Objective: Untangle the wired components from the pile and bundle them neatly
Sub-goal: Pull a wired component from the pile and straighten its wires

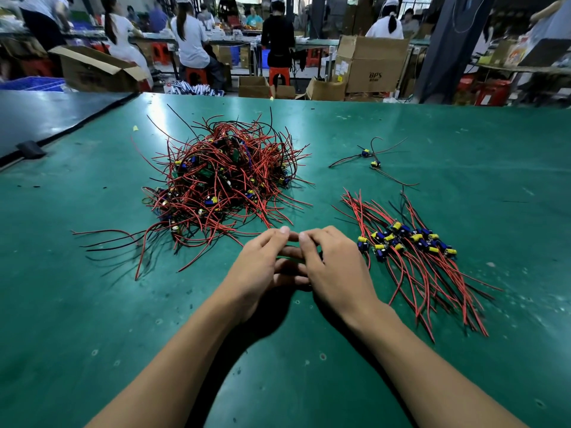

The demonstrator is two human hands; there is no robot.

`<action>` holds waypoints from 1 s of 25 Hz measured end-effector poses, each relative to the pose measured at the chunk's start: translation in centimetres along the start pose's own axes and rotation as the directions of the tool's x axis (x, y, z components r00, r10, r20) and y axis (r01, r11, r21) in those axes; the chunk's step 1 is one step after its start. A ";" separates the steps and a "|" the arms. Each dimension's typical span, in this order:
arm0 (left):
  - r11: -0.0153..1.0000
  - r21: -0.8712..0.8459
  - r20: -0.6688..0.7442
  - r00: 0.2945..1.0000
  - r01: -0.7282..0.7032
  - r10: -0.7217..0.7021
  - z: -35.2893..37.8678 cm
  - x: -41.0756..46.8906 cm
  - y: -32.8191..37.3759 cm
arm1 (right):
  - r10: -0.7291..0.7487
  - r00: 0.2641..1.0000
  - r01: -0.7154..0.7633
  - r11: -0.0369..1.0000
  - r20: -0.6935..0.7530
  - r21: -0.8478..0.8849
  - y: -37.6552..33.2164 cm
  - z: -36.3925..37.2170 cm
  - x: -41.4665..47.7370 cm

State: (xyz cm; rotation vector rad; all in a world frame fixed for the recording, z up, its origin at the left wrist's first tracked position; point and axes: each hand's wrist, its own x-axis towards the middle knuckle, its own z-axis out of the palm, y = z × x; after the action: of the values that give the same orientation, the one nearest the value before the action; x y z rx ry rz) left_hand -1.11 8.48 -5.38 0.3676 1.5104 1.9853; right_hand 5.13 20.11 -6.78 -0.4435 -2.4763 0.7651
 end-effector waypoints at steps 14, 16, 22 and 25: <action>0.979 -0.055 -0.357 0.920 -0.194 0.162 -1.9 2.0 -0.3 | 0.184 0.971 -0.129 0.940 0.152 -0.315 -4.6 6.6 10.6; 0.978 -0.085 -0.330 0.931 -0.191 0.153 -2.0 2.0 -0.2 | 0.180 0.974 -0.128 0.939 0.141 -0.318 -4.7 6.5 10.8; 0.982 -0.085 -0.302 0.943 -0.170 0.137 -1.6 1.6 0.1 | 0.159 0.980 -0.123 0.959 0.123 -0.255 -4.3 1.8 9.4; 0.982 -0.100 -0.301 0.945 -0.161 0.125 -1.5 1.6 0.3 | 0.143 0.976 -0.103 0.967 0.163 -0.232 -3.4 -1.2 8.1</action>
State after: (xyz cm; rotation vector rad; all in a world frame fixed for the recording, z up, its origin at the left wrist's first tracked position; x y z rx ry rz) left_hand -3.25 8.27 -5.74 0.1367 1.5642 2.3185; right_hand -1.37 21.48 -0.87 -0.6407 -2.7380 0.5987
